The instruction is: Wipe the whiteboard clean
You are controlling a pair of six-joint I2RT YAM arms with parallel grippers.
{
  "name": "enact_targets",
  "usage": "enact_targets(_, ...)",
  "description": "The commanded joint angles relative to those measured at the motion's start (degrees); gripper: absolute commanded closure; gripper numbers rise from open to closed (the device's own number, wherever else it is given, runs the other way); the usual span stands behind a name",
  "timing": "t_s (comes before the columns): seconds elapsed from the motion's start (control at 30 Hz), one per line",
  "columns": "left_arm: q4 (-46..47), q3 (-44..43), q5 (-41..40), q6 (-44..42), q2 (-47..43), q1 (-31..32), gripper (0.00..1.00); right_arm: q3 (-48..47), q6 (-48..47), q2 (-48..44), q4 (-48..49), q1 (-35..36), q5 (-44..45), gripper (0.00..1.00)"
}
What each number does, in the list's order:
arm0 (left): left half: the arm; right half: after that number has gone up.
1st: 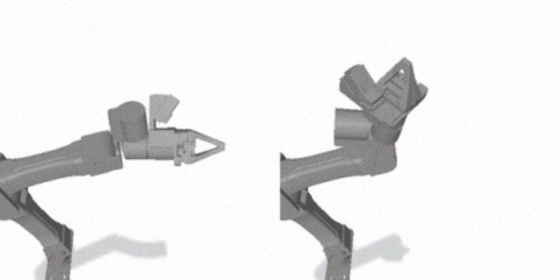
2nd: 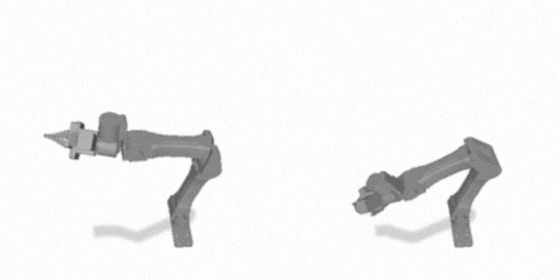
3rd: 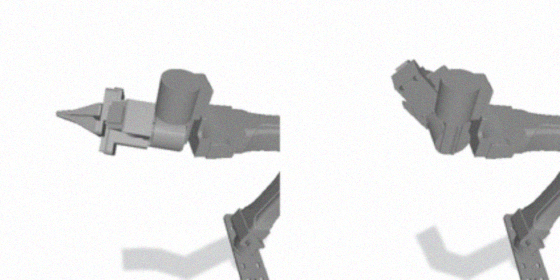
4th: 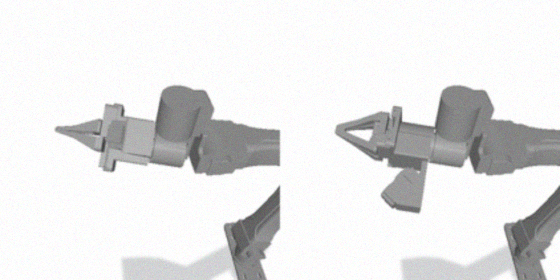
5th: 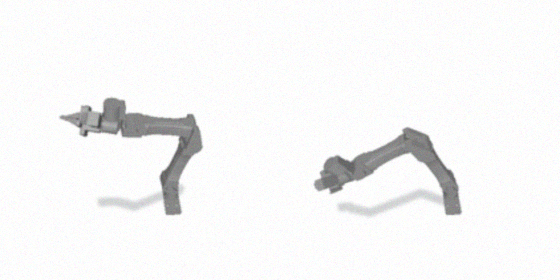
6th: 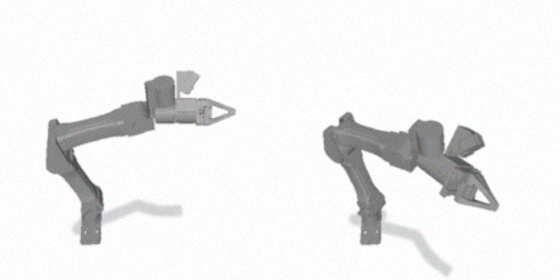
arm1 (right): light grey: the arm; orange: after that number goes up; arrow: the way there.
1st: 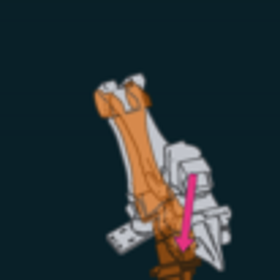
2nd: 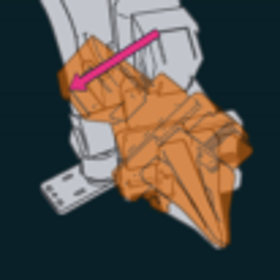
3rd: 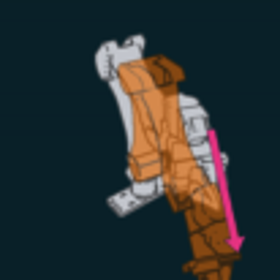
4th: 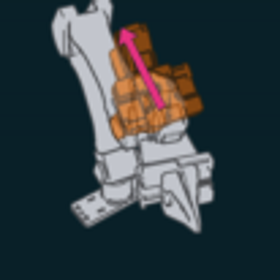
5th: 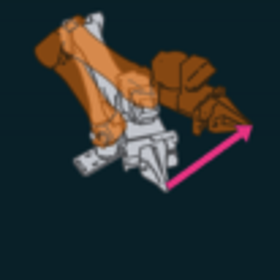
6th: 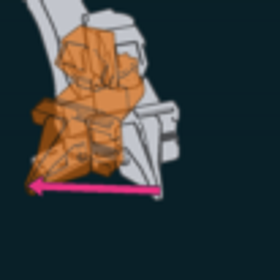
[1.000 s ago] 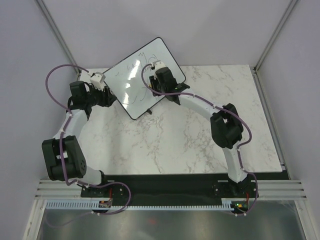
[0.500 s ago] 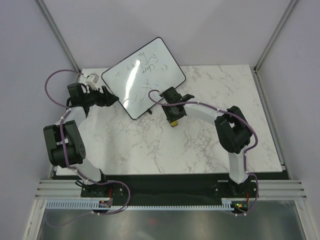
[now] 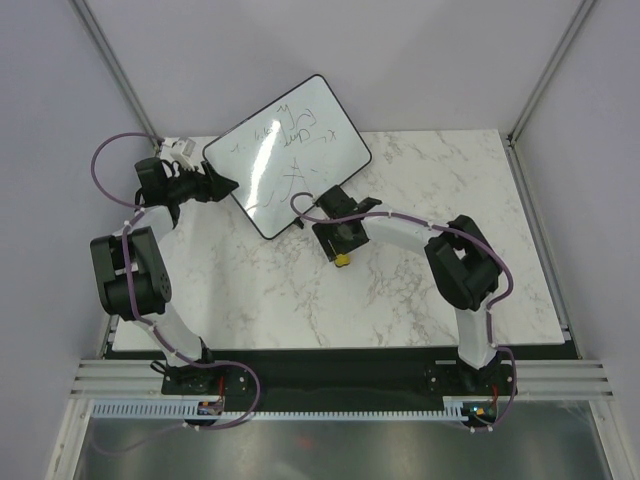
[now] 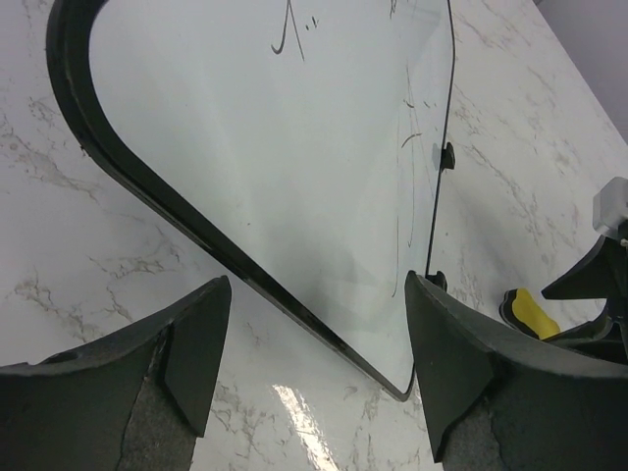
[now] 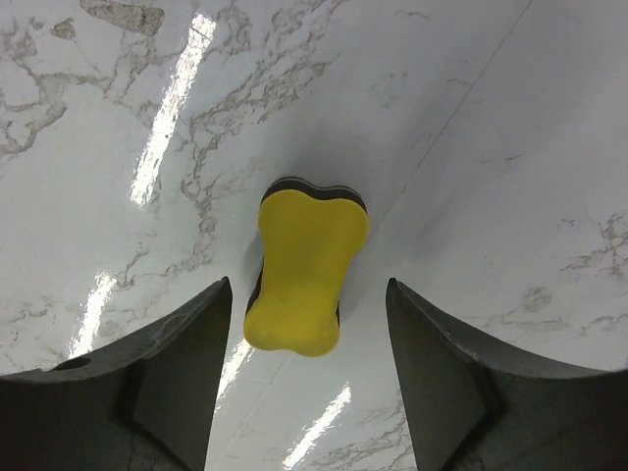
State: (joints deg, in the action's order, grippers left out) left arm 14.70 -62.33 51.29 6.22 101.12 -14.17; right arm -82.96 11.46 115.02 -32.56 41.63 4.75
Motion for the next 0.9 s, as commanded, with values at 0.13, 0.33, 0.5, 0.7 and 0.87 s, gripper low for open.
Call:
enact_targets(0.13,2.7,-1.1,0.7,0.6,0.1,0.1,0.24,0.3,0.4,-4.7,-0.9,-0.3,0.2,0.31)
enact_targets(0.33,2.6,-1.1,0.4,0.4,0.6,0.2,0.24,-0.5,2.1,-2.0,-0.9,-1.0,-2.3,0.36)
enact_targets(0.5,2.7,-1.1,0.5,0.2,0.3,0.0,0.25,-1.2,2.0,-0.6,-0.9,-1.2,-3.2,0.36)
enact_targets(0.7,2.6,-1.1,0.3,0.3,0.3,0.1,0.26,-2.7,2.2,1.3,-0.6,-1.2,-2.9,0.43)
enact_targets(0.87,2.6,-1.0,0.2,-0.2,0.1,0.1,0.27,-2.9,2.1,1.4,-0.2,-1.4,-3.1,0.46)
